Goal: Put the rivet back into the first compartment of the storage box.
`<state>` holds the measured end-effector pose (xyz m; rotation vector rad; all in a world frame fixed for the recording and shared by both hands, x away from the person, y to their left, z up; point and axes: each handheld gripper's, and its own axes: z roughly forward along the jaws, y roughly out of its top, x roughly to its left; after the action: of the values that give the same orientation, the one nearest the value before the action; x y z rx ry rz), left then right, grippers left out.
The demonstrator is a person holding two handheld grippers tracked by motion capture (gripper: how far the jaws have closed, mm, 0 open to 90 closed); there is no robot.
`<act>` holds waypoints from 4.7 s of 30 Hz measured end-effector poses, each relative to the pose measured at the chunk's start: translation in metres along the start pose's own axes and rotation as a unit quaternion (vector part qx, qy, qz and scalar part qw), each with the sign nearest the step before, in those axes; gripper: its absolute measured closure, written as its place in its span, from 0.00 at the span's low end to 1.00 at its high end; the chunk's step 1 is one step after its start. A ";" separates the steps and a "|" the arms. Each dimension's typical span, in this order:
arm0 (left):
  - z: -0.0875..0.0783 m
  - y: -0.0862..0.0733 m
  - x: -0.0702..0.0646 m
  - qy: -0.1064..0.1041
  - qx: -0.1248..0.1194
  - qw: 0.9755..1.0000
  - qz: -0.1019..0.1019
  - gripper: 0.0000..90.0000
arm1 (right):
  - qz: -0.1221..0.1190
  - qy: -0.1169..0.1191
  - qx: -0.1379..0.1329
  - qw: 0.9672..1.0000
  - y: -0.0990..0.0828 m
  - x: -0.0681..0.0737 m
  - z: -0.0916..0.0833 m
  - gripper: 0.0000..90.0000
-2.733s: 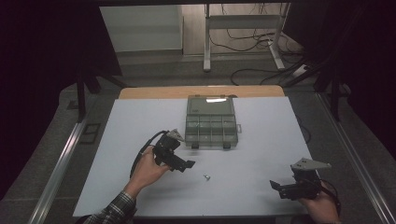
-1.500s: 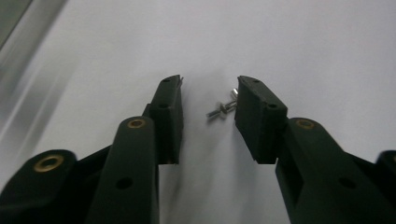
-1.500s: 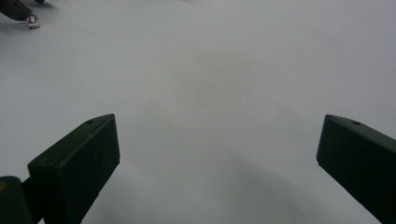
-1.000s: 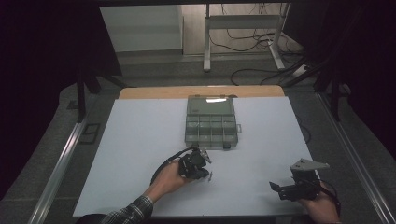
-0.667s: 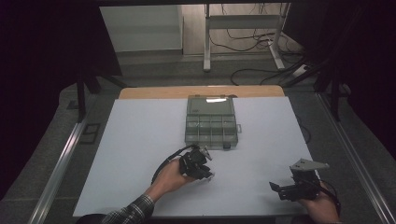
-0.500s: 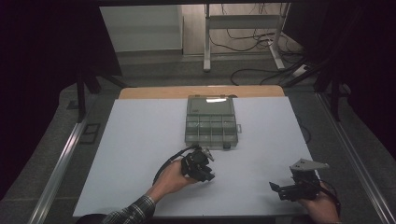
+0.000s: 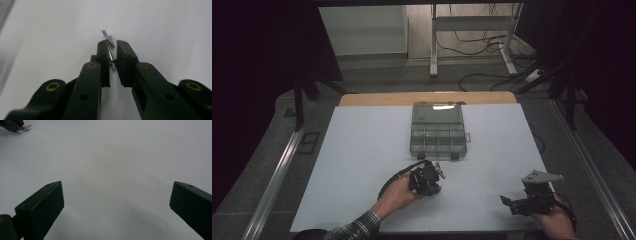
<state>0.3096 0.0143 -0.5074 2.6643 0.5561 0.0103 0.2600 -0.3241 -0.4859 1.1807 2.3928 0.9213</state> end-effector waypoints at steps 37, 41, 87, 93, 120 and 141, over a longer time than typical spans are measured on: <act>-0.084 -0.022 0.067 -0.014 -0.090 0.990 -0.108 0.92 | 0.001 0.000 -0.013 1.000 0.001 0.000 -0.002 0.00; -0.091 -0.023 0.081 -0.001 -0.090 0.989 -0.119 0.92 | 0.001 0.000 -0.013 1.000 0.001 0.000 -0.002 0.00; -0.067 0.009 0.168 0.070 -0.118 0.972 -0.189 0.91 | 0.002 0.012 -0.027 1.000 0.000 -0.002 -0.006 0.00; -0.060 0.008 0.175 0.076 -0.116 0.971 -0.194 0.91 | 0.002 0.022 -0.048 0.999 0.002 0.000 -0.009 0.00; -0.051 0.007 0.171 0.076 -0.100 0.973 -0.194 0.70 | -0.024 0.025 -0.044 0.998 0.003 0.004 -0.009 0.00; -0.082 -0.018 0.143 0.053 -0.102 0.980 -0.166 0.07 | -0.031 0.016 -0.039 0.999 0.003 0.006 -0.008 0.00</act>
<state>0.4271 0.1167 -0.4505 2.3550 0.9729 0.1082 0.2542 -0.3215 -0.4781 1.0654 2.3810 1.0115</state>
